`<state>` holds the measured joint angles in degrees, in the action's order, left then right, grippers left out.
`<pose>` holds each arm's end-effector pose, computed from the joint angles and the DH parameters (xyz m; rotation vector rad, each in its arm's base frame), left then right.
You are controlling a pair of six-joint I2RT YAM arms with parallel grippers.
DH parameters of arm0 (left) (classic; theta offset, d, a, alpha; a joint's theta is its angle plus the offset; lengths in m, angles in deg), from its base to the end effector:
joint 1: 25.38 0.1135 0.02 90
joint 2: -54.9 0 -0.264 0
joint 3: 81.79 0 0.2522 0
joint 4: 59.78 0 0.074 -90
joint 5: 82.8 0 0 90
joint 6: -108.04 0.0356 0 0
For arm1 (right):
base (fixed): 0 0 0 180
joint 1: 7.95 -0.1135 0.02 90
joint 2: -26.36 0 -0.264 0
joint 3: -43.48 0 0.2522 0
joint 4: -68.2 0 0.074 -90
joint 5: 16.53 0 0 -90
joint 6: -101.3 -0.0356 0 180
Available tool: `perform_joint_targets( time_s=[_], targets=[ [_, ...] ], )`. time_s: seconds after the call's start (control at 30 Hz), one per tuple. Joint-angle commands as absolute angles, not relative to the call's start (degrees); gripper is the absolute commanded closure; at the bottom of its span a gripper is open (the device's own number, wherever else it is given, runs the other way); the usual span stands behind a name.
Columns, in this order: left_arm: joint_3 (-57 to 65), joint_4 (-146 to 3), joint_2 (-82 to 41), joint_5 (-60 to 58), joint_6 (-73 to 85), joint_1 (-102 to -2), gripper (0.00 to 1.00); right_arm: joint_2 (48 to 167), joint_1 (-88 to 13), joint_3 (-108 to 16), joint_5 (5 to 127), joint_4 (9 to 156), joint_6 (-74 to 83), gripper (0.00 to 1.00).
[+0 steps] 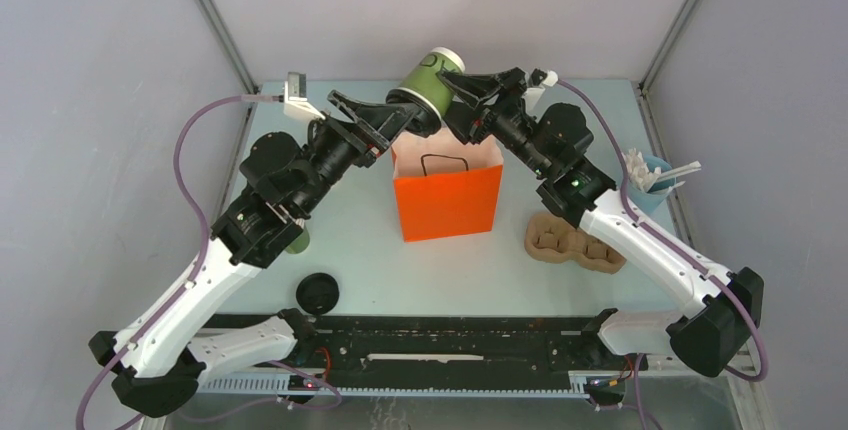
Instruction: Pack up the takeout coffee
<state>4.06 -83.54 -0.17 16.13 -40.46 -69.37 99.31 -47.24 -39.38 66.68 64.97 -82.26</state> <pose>0.1433 -0.1307 0.4723 -0.3405 1.5615 -1.3259 0.2276 0.1917 0.4342 0.6484 1.5380 1.9622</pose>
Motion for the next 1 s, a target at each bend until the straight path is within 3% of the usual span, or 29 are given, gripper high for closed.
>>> perform_joint_targets(
  time_s=[0.0, 0.17, 0.5, 0.97],
  targets=[
    [2.98, -79.93, 0.74, 16.65, -40.6, -69.7, 0.25, 98.43, -48.92, -41.47, 65.66, 66.37, -80.46, 0.34],
    [0.91, -77.5, 2.08, 16.89, -40.7, -69.6, 0.31, 98.03, -49.02, -41.47, 65.65, 67.04, -79.95, 0.27],
    [-1.53, -77.05, 4.44, 16.62, -41.42, -68.59, 0.33, 95.63, -46.71, -42.65, 62.39, 72.88, -74.05, 0.01],
    [-2.69, -77.91, 4.89, 14.1, -43.52, -68.53, 0.32, 99.37, -47.22, -46.25, 57.31, 70.11, -71.33, 0.03]
  ],
)
